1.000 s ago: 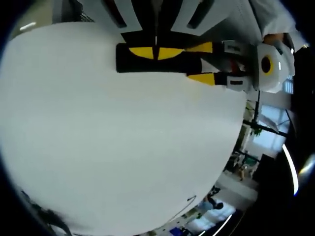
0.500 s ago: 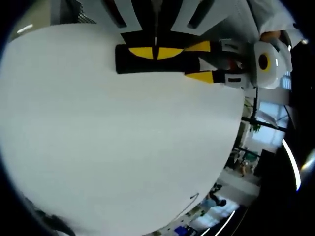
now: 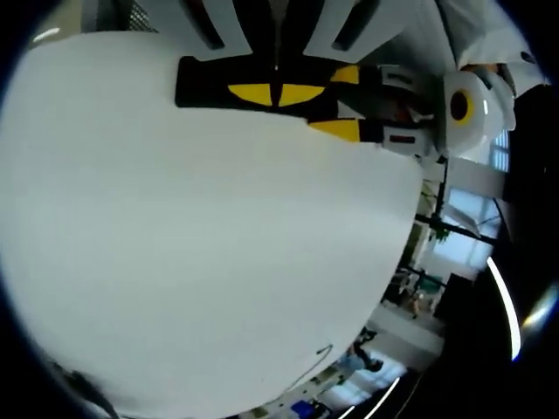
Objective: Press the specified remote control buttons in sequence, fully releasing each button before pressing the next.
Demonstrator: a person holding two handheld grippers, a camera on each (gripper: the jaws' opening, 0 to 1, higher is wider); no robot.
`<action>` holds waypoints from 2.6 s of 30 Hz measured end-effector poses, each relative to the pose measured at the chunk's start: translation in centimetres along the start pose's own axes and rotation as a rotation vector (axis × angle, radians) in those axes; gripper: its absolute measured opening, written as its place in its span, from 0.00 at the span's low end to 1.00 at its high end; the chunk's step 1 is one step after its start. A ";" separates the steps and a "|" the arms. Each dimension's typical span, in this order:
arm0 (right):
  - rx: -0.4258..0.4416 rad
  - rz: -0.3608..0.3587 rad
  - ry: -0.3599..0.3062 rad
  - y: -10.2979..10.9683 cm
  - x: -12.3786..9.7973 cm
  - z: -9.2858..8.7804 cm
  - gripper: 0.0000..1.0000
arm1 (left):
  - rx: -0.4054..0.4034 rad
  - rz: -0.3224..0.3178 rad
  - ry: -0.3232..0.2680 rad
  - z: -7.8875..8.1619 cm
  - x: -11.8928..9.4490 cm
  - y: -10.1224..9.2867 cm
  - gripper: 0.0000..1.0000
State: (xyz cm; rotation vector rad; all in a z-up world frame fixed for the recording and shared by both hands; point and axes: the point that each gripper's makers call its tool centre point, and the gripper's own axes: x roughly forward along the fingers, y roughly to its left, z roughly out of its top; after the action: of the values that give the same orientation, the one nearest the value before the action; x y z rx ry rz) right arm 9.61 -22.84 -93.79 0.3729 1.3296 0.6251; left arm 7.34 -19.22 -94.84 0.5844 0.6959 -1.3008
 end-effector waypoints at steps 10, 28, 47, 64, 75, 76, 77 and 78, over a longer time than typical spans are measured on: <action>-0.010 0.014 -0.010 0.2 0.2 0.1 0.00 | 0.003 -0.002 -0.005 0.0 0.0 0.0 0.24; -0.121 -0.042 -0.063 0.3 0.6 0.5 0.00 | 0.002 -0.005 -0.012 0.1 0.0 0.0 0.24; -0.022 -0.028 -0.026 0.3 -0.7 0.3 0.00 | 0.000 -0.002 0.001 0.1 0.0 0.0 0.24; -0.028 -0.045 0.028 0.2 -0.3 -0.5 0.00 | -0.032 0.010 0.013 0.0 0.0 0.4 0.24; -0.080 -0.060 0.031 0.3 0.0 -0.7 0.00 | -0.026 0.011 -0.014 0.1 -0.1 0.3 0.24; -0.086 -0.063 0.031 0.3 0.0 -0.7 0.00 | -0.028 0.012 -0.015 0.2 0.0 0.3 0.25; -0.093 -0.064 0.028 0.3 0.0 -0.7 0.00 | -0.026 0.012 -0.015 0.2 0.0 0.3 0.25; -0.094 -0.065 0.028 0.2 0.0 -0.7 0.00 | -0.028 0.012 -0.015 0.2 0.0 0.3 0.25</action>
State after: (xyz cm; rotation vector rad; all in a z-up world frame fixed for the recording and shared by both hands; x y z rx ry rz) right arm 8.84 -22.70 -93.83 0.2441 1.3288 0.6379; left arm 7.67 -19.26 -94.71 0.5543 0.6962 -1.2815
